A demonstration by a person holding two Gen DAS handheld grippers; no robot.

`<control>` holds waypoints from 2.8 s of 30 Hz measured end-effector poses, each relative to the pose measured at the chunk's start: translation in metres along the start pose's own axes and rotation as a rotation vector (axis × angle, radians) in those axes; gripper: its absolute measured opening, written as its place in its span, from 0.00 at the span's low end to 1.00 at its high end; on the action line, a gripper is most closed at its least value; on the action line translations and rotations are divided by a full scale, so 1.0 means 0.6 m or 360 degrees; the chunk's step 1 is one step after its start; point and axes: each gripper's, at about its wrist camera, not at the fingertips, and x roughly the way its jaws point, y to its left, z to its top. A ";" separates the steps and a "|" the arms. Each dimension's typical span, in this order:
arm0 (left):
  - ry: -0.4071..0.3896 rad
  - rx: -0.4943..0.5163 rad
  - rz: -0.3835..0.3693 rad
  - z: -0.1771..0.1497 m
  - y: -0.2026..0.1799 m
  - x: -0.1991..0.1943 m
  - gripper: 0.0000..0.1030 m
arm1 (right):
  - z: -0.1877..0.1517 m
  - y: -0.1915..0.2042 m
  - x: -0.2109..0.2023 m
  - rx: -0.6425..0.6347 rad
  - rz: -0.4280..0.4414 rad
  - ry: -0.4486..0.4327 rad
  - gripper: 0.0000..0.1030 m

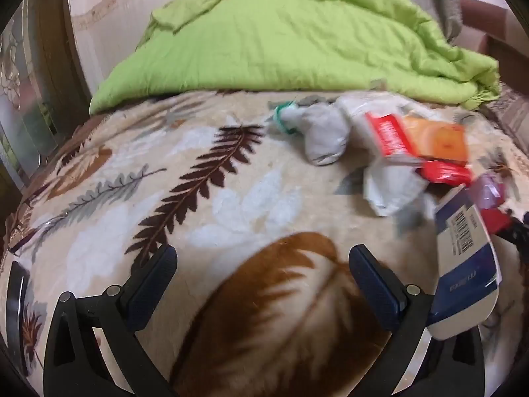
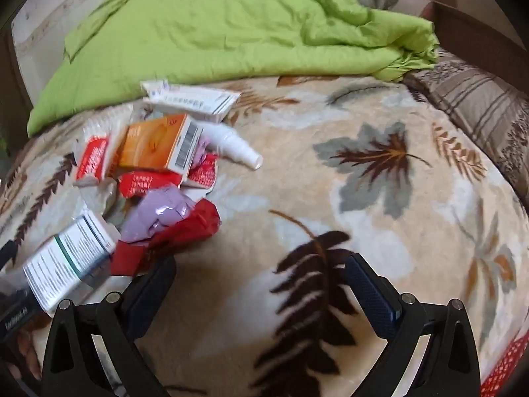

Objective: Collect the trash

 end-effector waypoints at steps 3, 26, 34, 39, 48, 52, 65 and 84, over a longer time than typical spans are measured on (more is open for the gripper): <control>-0.0066 0.0034 -0.0024 -0.010 -0.012 -0.036 1.00 | -0.002 -0.013 -0.036 0.0046 -0.0015 -0.0050 1.00; -0.0104 -0.0075 -0.0182 -0.041 0.020 -0.150 1.00 | -0.032 -0.045 -0.139 0.0109 -0.0003 -0.0281 0.96; -0.0151 0.0004 -0.0208 -0.057 -0.003 -0.198 1.00 | -0.057 -0.072 -0.152 0.0219 0.0080 -0.0322 0.96; -0.0173 0.0057 -0.0232 -0.065 -0.018 -0.222 1.00 | -0.071 -0.066 -0.165 0.0180 0.0137 -0.0340 0.96; -0.0274 0.0094 -0.0264 -0.087 -0.032 -0.262 1.00 | -0.112 -0.063 -0.217 0.0116 0.0115 -0.0439 0.96; -0.0290 0.0092 -0.0306 -0.104 -0.028 -0.274 1.00 | -0.124 -0.059 -0.233 0.0081 0.0089 -0.0454 0.96; -0.0275 0.0129 -0.0445 -0.121 -0.047 -0.257 1.00 | -0.154 -0.033 -0.256 -0.0056 -0.0038 -0.0463 0.92; -0.0233 0.0137 -0.0464 -0.123 -0.050 -0.251 1.00 | -0.154 -0.022 -0.252 -0.0110 -0.0128 -0.0444 0.92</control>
